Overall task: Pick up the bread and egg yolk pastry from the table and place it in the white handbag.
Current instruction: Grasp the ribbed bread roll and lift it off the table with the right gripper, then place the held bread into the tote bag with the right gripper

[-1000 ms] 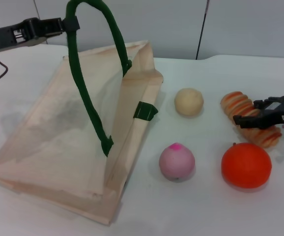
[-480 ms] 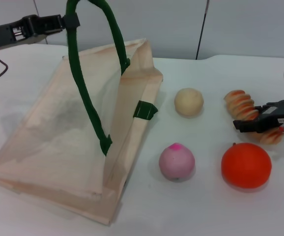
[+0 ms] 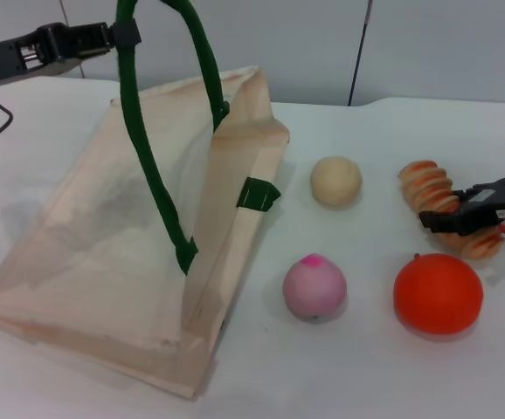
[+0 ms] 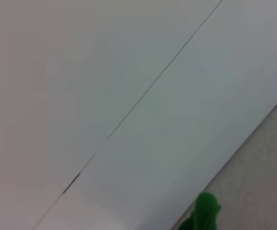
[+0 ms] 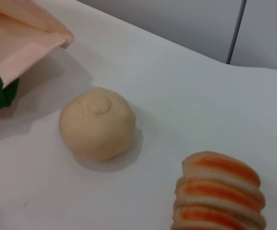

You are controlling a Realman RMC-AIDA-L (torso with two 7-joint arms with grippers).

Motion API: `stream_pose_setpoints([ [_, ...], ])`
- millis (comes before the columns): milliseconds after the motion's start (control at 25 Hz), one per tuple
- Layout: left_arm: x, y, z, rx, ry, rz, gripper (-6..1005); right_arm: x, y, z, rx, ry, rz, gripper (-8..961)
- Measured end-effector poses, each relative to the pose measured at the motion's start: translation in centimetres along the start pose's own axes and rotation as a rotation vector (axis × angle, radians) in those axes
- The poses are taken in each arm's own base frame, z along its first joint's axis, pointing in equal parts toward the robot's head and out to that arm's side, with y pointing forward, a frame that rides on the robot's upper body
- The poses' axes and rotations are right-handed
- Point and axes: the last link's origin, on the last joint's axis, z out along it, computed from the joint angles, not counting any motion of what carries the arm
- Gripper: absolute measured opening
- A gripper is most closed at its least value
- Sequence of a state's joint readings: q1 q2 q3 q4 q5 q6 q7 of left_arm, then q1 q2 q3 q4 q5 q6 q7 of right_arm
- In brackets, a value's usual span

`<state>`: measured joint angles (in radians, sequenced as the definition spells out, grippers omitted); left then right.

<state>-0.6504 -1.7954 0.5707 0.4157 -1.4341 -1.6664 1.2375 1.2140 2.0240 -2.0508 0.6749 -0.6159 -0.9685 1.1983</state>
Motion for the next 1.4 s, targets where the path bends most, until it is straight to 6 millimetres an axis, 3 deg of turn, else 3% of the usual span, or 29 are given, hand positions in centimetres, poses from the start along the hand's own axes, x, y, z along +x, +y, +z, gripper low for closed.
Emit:
stream_pose_setpoints([
  [640, 0.0, 0.1, 0.0, -0.005, -0.002, 0.001, 128, 0.0, -0.5, -0.1, 0.023, -0.011, 0.027, 534],
  [880, 0.3, 0.3, -0.2, -0.016, 0.002, 0.004, 128, -0.4, -1.1, -0.7, 0.039, -0.091, 0.079, 479],
  [1120, 0.7, 0.5, -0.5, -0.028, 0.006, 0.013, 128, -0.5, -1.5, -2.6, -0.02, -0.242, 0.088, 440],
  [1400, 1.5, 0.9, -0.6, -0.047, 0.013, 0.02, 128, -1.9, 1.4, -5.7, -0.236, -0.425, -0.084, 407],
])
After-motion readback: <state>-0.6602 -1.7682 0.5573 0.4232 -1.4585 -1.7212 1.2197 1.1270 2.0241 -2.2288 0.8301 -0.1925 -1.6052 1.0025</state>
